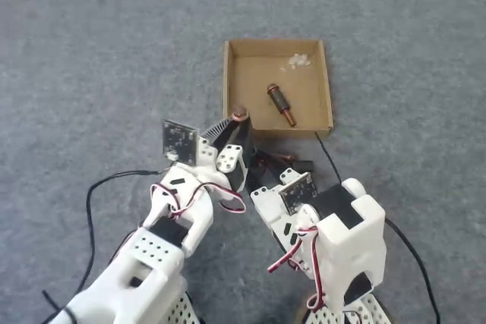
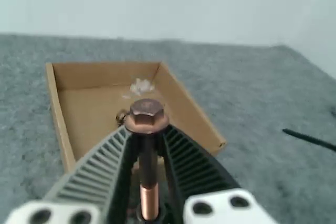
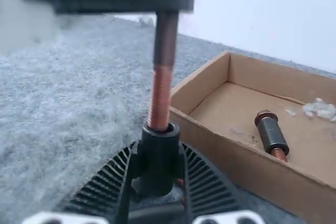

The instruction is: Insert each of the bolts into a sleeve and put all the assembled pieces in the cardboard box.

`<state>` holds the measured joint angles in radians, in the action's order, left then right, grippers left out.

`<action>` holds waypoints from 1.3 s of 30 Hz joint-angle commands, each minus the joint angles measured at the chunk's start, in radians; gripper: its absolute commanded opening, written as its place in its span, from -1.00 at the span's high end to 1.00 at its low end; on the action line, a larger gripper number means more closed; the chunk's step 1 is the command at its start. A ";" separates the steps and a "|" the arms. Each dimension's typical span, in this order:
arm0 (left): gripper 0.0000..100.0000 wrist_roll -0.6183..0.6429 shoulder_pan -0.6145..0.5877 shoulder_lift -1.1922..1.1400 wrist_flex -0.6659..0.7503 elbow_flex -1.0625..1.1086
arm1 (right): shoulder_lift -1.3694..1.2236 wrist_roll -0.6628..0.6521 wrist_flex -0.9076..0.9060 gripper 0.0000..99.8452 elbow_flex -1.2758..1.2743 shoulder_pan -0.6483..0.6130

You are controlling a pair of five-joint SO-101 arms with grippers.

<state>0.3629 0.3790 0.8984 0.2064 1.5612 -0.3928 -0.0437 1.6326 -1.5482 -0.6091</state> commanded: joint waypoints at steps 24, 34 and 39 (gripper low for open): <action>0.98 -0.130 0.006 -0.058 0.006 0.035 | 0.035 -0.061 0.013 0.99 -0.015 0.025; 0.98 -0.132 0.026 -0.058 0.091 0.094 | 0.107 0.041 0.004 0.99 -0.043 0.054; 0.98 -0.132 0.041 -0.058 0.092 0.107 | 0.111 0.043 0.004 0.99 -0.043 0.065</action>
<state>0.2463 0.4189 0.8416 0.2770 1.6671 -0.3391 -0.0146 1.6310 -1.5835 -0.5999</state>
